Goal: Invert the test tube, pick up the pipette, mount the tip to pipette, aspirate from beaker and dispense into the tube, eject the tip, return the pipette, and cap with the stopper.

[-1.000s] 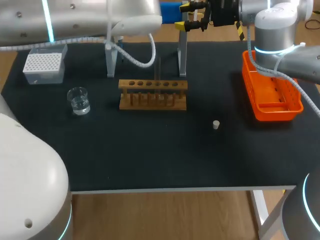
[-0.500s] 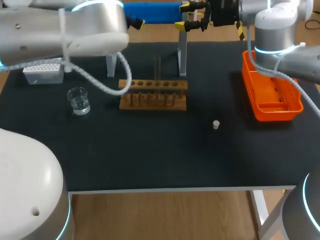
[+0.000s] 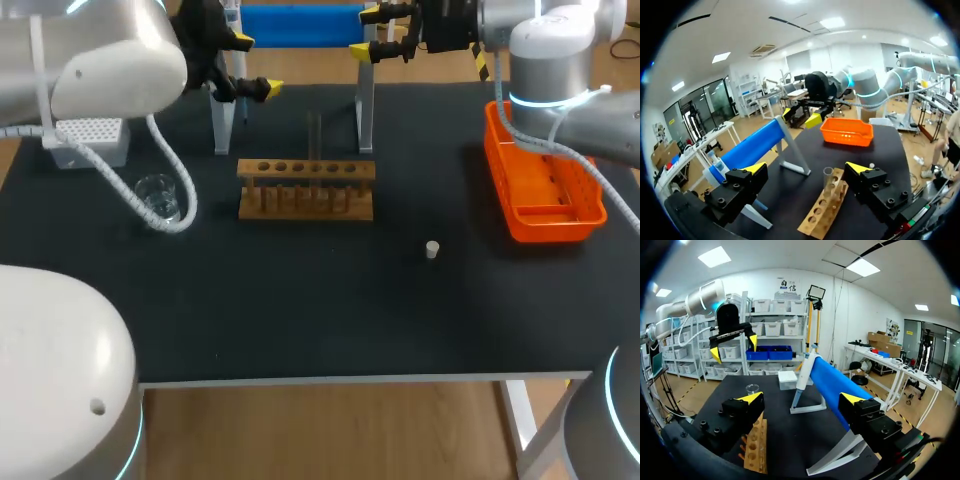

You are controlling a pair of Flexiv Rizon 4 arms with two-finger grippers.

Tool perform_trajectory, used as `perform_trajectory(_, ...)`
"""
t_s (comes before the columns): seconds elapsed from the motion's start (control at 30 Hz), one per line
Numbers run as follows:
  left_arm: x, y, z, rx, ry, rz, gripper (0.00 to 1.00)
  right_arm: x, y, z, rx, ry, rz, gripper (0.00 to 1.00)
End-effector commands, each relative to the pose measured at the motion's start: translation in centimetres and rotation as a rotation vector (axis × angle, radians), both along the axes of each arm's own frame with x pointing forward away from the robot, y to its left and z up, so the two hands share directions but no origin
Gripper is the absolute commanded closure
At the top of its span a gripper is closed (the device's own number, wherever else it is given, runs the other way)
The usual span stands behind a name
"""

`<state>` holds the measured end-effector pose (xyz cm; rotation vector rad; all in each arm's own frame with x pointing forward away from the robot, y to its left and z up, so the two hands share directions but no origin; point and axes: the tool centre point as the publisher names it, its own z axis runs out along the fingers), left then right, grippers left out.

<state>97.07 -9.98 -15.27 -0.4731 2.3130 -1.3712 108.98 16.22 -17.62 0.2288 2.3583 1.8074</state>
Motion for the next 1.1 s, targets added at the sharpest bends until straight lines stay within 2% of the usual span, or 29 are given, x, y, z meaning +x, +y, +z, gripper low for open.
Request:
perform_trajectory(0.03,0.7,-0.3,-1.5,-0.105,0.097,-0.295,0.00,0.0,0.0,0.1,-0.003,0.002,0.001,0.00)
perform_trajectory(0.33,0.0,-2.0,-2.9,-0.085,0.147,-0.417,0.00,0.0,0.0,0.1,-0.003,0.002,0.001,0.00)
perform_trajectory(0.63,0.0,-2.1,-3.6,-0.064,0.182,-0.456,0.00,0.0,0.0,0.1,-0.003,0.002,0.001,0.00)
perform_trajectory(0.8,0.3,-1.9,-3.8,-0.070,0.173,-0.372,0.00,0.0,0.0,0.1,-0.003,0.002,0.001,0.00)
perform_trajectory(0.87,0.9,-1.4,-3.9,-0.018,0.177,-0.226,0.00,0.0,0.0,0.1,-0.003,0.002,0.001,0.00)
perform_trajectory(0.9,1.3,-1.0,-3.8,-0.025,0.162,-0.145,0.00,0.0,0.0,0.1,-0.003,0.002,0.001,0.00)
perform_trajectory(1.1,1.3,-1.0,-3.8,-0.025,0.162,-0.145,0.00,0.0,0.0,0.1,-0.003,0.002,0.001,0.00)
